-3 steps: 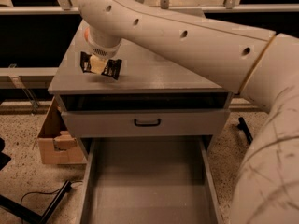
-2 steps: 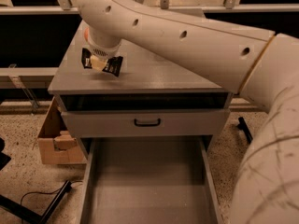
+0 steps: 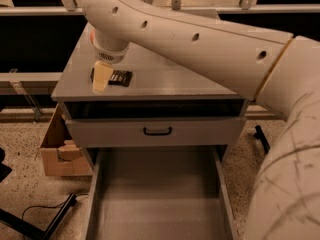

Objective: Pick rxbar chocolate from middle drawer and place on counter

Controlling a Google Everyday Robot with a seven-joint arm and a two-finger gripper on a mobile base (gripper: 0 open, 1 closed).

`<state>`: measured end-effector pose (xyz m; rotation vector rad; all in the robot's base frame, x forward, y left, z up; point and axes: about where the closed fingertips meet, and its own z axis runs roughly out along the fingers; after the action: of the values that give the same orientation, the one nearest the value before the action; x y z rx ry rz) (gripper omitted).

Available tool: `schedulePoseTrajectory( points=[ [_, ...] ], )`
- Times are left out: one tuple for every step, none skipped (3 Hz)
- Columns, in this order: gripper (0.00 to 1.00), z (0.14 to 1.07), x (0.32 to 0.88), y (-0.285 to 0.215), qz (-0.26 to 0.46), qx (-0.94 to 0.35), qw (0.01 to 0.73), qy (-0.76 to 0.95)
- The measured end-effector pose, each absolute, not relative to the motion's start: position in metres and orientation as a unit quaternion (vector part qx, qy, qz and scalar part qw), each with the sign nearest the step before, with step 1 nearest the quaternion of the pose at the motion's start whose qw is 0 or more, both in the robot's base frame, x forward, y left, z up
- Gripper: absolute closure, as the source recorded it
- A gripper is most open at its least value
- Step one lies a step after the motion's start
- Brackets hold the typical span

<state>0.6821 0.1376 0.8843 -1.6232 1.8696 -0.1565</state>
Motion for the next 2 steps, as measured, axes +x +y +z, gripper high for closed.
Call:
schedulePoseTrajectory(
  points=[
    [0.00, 0.946, 0.685, 0.088, -0.045, -0.571, 0.375, 0.729],
    [0.00, 1.000, 0.679, 0.016, -0.044, -0.491, 0.439, 0.752]
  ],
)
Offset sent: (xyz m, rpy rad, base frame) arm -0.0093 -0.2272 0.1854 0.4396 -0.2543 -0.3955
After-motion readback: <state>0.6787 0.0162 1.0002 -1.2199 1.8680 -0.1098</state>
